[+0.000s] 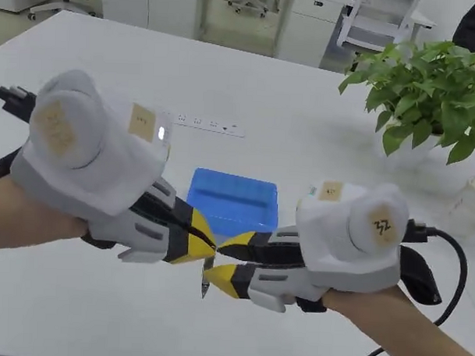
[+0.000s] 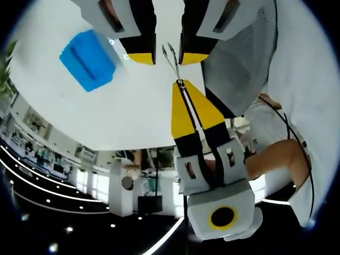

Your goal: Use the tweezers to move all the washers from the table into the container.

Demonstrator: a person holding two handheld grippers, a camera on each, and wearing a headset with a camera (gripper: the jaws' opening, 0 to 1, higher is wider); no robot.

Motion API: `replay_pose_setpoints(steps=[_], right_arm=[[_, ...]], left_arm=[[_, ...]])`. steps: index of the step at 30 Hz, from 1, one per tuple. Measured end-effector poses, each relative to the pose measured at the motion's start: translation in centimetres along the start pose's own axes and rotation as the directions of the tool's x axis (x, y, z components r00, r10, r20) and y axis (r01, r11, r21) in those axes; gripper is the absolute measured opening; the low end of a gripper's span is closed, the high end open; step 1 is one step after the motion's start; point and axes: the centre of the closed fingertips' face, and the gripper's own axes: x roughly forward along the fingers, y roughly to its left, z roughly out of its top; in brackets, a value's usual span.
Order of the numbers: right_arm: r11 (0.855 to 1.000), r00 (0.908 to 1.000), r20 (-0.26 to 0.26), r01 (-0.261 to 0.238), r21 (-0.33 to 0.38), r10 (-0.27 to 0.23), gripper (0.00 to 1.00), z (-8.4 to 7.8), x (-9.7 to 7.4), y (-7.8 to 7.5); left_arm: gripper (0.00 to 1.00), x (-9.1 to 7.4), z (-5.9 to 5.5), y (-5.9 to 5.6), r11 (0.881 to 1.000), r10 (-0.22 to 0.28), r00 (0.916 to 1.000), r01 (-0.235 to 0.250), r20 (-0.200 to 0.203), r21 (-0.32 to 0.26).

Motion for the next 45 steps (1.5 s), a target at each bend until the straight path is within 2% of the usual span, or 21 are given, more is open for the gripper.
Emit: replay_pose_setpoints(steps=[6,10,17,21,23,25,29,31,32,33,34,35,36,37,38,39,40,41,42,44,45], right_arm=[[0.999,0.9993,-0.010,-0.036,-0.035,0.036,0.09,0.2,0.4,0.8],[0.999,0.9986,0.014,-0.051,0.002,0.051,0.06,0.8,0.6,0.9],[0.996,0.9964,0.024,-0.080,-0.031,0.081,0.05,1.2,0.7,1.5],[0.998,0.9986,0.034,-0.040,-0.045,0.041,0.03,0.8,1.3,0.9],[1.000,0.9988,0.043,-0.025,-0.005,0.025,0.03,0.6,1.4,0.4],[1.000,0.9975,0.071,-0.008,0.008,0.007,0.02,0.8,1.5,-0.1],[0.999,0.9953,0.089,0.037,0.017,-0.039,0.02,0.8,1.7,-1.6],[0.997,0.9917,0.117,0.047,0.055,-0.053,0.02,1.0,1.9,-2.5],[0.996,0.9906,0.125,0.045,0.073,-0.054,0.02,1.0,2.0,-2.8],[0.996,0.9902,0.126,0.049,0.079,-0.059,0.02,0.9,2.1,-3.4],[0.996,0.9898,0.127,0.054,0.077,-0.063,0.02,0.8,2.2,-3.7],[0.995,0.9881,0.136,0.063,0.077,-0.073,0.02,0.7,2.4,-4.2],[0.994,0.9865,0.140,0.073,0.083,-0.084,0.02,0.7,2.5,-4.6],[0.992,0.9834,0.153,0.083,0.097,-0.097,0.02,0.8,2.7,-5.3],[0.990,0.9816,0.161,0.086,0.112,-0.103,0.02,0.8,2.9,-5.7],[0.988,0.9807,0.163,0.087,0.126,-0.108,0.02,0.7,3.0,-6.1],[0.986,0.9785,0.169,0.096,0.138,-0.119,0.02,0.7,3.3,-6.7],[0.985,0.9772,0.172,0.102,0.136,-0.125,0.02,0.7,3.4,-7.0],[0.985,0.9754,0.175,0.111,0.135,-0.134,0.02,0.7,3.6,-7.4],[0.983,0.9746,0.172,0.121,0.135,-0.143,0.02,0.5,4.1,-8.2],[0.982,0.9745,0.169,0.124,0.142,-0.148,0.02,0.4,4.4,-8.8]], left_arm=[[0.00,-0.9,1.0,-0.1,0.999,-0.034,0.9992,0.034,0.021,0.014],[0.00,-1.3,1.6,-0.4,0.998,-0.051,0.9983,0.051,0.028,0.021],[0.00,-1.4,1.7,-0.8,0.998,-0.051,0.9984,0.051,0.024,0.031],[0.00,-1.0,1.2,0.5,0.998,0.062,0.9962,-0.061,0.061,-0.017],[0.00,-0.8,0.9,1.2,0.989,0.138,0.9857,-0.134,0.096,-0.055],[0.02,-0.8,0.7,1.5,0.982,0.172,0.9774,-0.161,0.123,-0.094],[0.23,-1.2,-0.7,2.7,0.925,0.299,0.9434,-0.249,0.144,-0.286],[0.27,-2.0,-0.9,3.5,0.879,0.391,0.9026,-0.309,0.179,-0.362],[0.31,-2.5,-1.3,3.9,0.844,0.444,0.8765,-0.340,0.186,-0.414],[0.36,-2.7,-1.5,4.0,0.834,0.458,0.8684,-0.347,0.189,-0.430],[0.39,-3.2,-2.1,4.2,0.796,0.507,0.8434,-0.378,0.178,-0.473],[0.43,-3.7,-2.7,4.4,0.767,0.545,0.8210,-0.408,0.169,-0.495],[0.48,-4.3,-3.6,4.7,0.730,0.594,0.7894,-0.446,0.156,-0.518],[0.51,-4.6,-4.4,4.7,0.704,0.618,0.7743,-0.466,0.137,-0.536],[0.53,-5.0,-5.8,4.8,0.654,0.658,0.7473,-0.506,0.093,-0.563],[0.56,-5.4,-6.6,4.8,0.624,0.682,0.7280,-0.528,0.072,-0.577],[0.58,-5.8,-7.8,4.8,0.583,0.710,0.7030,-0.553,0.042,-0.595],[0.61,-6.0,-8.5,4.7,0.558,0.724,0.6900,-0.569,0.019,-0.604],[0.64,-6.4,-9.6,4.6,0.524,0.740,0.6720,-0.598,-0.023,-0.606],[0.64,-6.9,-11.3,4.5,0.481,0.764,0.6397,-0.649,-0.081,-0.589],[0.63,-7.0,-11.8,4.4,0.468,0.770,0.6313,-0.658,-0.093,-0.589]])
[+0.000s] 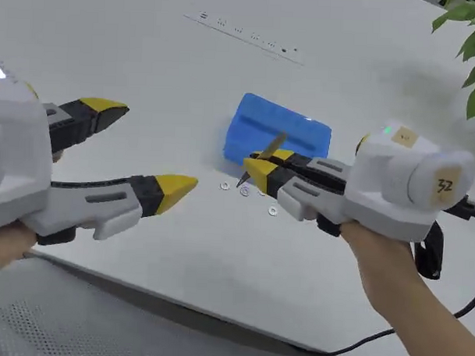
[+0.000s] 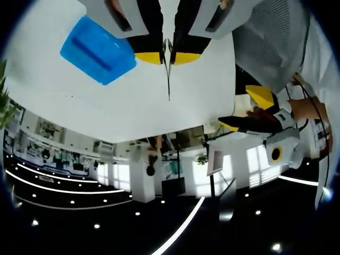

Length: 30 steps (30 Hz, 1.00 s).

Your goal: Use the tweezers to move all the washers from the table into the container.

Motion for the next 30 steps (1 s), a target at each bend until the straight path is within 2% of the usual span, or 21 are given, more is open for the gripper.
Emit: replay_pose_setpoints(steps=[2,4,5,7,8,11,13,14,15,18,21,25,30], right_arm=[[1.000,0.9999,0.004,0.010,0.003,-0.010,0.02,-0.1,0.4,-0.5],[1.000,0.9997,0.006,0.023,0.006,-0.023,0.02,-0.4,0.8,-1.0],[1.000,0.9997,0.009,0.025,0.020,-0.025,0.02,-0.5,1.1,-1.3],[0.999,0.9996,0.016,0.024,0.036,-0.025,0.03,-0.8,1.7,-1.8],[0.999,0.9996,0.014,0.026,0.036,-0.026,0.03,-0.9,1.9,-1.9],[0.999,0.9995,-0.003,0.031,0.044,-0.031,0.03,-1.7,2.6,-2.3],[0.998,0.9994,-0.007,0.034,0.061,-0.033,0.03,-2.1,3.1,-2.5],[0.997,0.9994,-0.010,0.034,0.063,-0.033,0.03,-2.4,3.3,-2.8],[0.997,0.9993,-0.013,0.036,0.062,-0.036,0.03,-2.6,3.5,-2.9],[0.998,0.9987,-0.033,0.042,0.053,-0.040,0.03,-3.4,4.2,-3.2],[0.996,0.9986,-0.033,0.045,0.078,-0.043,0.03,-4.1,4.6,-3.5],[0.995,0.9979,-0.043,0.051,0.090,-0.048,0.03,-4.9,5.2,-3.8],[0.994,0.9967,-0.061,0.059,0.093,-0.054,0.03,-5.7,5.6,-4.3]], left_arm=[[0.64,0.0,-0.6,0.5,0.999,0.023,0.9997,-0.023,0.007,-0.048],[0.68,0.2,-1.1,0.7,0.998,0.034,0.9994,-0.033,0.009,-0.060],[0.70,0.3,-1.3,0.9,0.997,0.046,0.9989,-0.046,0.004,-0.058],[0.77,0.4,-2.0,1.7,0.994,0.106,0.9943,-0.107,-0.004,-0.005],[0.81,0.6,-2.0,1.6,0.994,0.104,0.9945,-0.105,0.010,0.012],[0.87,0.8,-1.6,1.4,0.996,0.090,0.9941,-0.089,0.061,-0.019],[0.88,1.0,-1.3,1.3,0.995,0.098,0.9909,-0.099,0.092,0.012],[0.88,1.2,-1.2,1.4,0.992,0.110,0.9889,-0.115,0.100,0.051],[0.89,1.3,-1.3,1.4,0.990,0.119,0.9881,-0.125,0.097,0.063],[0.88,1.7,-3.1,1.3,0.994,0.099,0.9951,-0.099,0.002,0.040],[0.86,1.7,-3.1,1.6,0.994,0.101,0.9949,-0.101,0.005,0.048],[0.86,2.0,-3.8,1.2,0.995,0.079,0.9963,-0.077,-0.035,0.058],[0.89,2.2,-4.0,0.8,0.996,0.060,0.9974,-0.058,-0.040,0.065]])
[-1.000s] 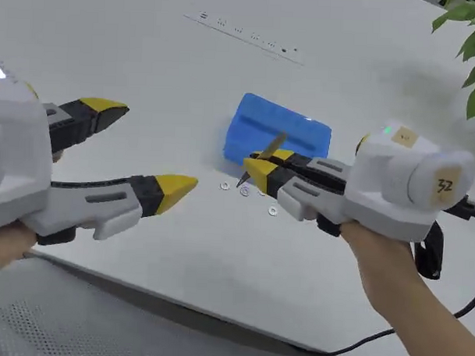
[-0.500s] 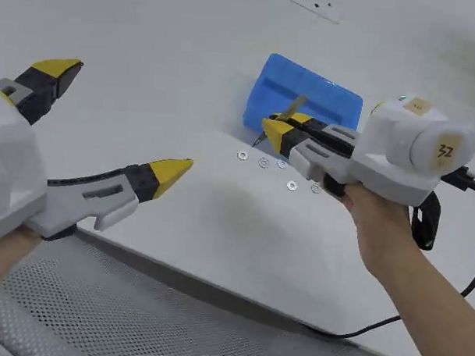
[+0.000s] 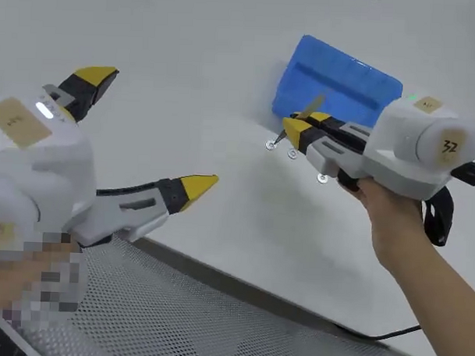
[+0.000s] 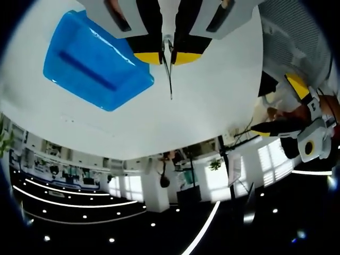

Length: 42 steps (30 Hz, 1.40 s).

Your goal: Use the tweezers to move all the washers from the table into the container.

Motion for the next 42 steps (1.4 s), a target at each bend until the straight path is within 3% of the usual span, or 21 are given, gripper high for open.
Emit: replay_pose_setpoints(steps=[8,15,42], right_arm=[[1.000,1.0000,-0.004,0.005,0.011,-0.005,0.04,-0.3,0.6,-0.1],[0.999,0.9999,-0.008,0.014,-0.046,-0.014,0.03,-0.3,0.7,0.3],[0.998,0.9986,-0.040,0.033,-0.062,-0.035,0.02,-0.5,0.5,0.0]], left_arm=[[0.90,0.1,-0.7,0.5,0.999,0.027,0.9990,-0.026,-0.037,0.022],[0.89,0.1,-1.0,0.7,0.999,0.035,0.9979,-0.034,-0.054,0.019],[0.88,0.1,-1.2,0.2,0.998,0.022,0.9974,-0.018,-0.068,0.059]])
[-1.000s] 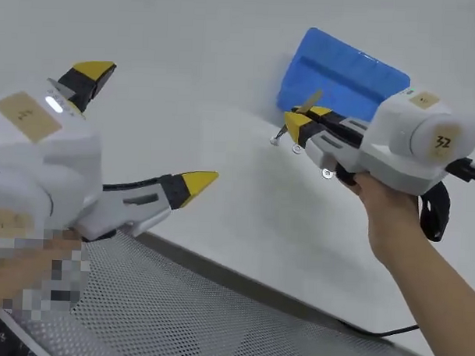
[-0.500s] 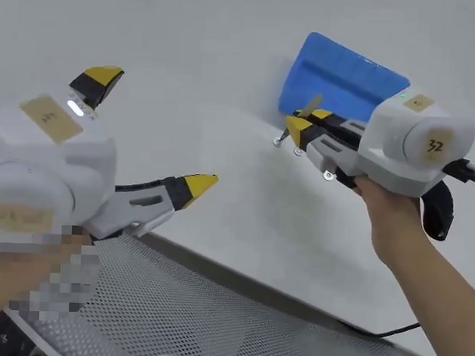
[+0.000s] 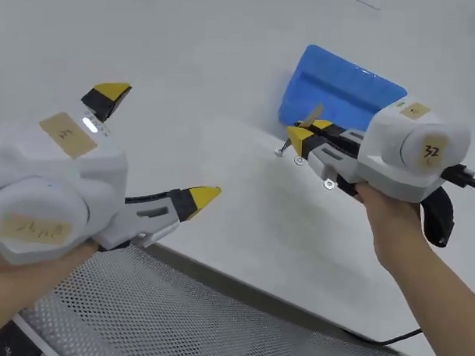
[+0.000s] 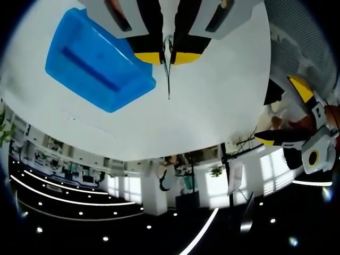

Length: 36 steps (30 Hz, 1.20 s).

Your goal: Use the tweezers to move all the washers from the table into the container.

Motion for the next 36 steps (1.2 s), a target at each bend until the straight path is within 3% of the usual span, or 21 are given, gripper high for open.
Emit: replay_pose_setpoints(steps=[7,16,24,36], right_arm=[[1.000,0.9998,0.020,-0.005,-0.030,0.005,0.02,1.4,-0.8,0.5],[1.000,0.9960,0.089,0.003,-0.005,-0.003,0.02,4.1,-2.6,0.6],[0.999,0.9943,0.105,0.023,-0.044,-0.019,0.02,5.6,-3.1,0.4],[0.995,0.9844,0.155,0.089,-0.036,-0.083,0.02,7.9,-3.1,-2.4]], left_arm=[[0.88,0.0,0.0,0.0,1.000,0.003,1.0000,-0.003,0.006,0.020],[0.90,-0.2,0.4,-0.1,1.000,-0.001,0.9995,0.000,0.032,0.026],[0.90,-0.3,0.5,0.1,0.999,0.010,0.9991,-0.011,0.040,0.032],[0.90,-0.1,0.3,0.3,0.999,0.023,0.9992,-0.024,0.033,0.043]])
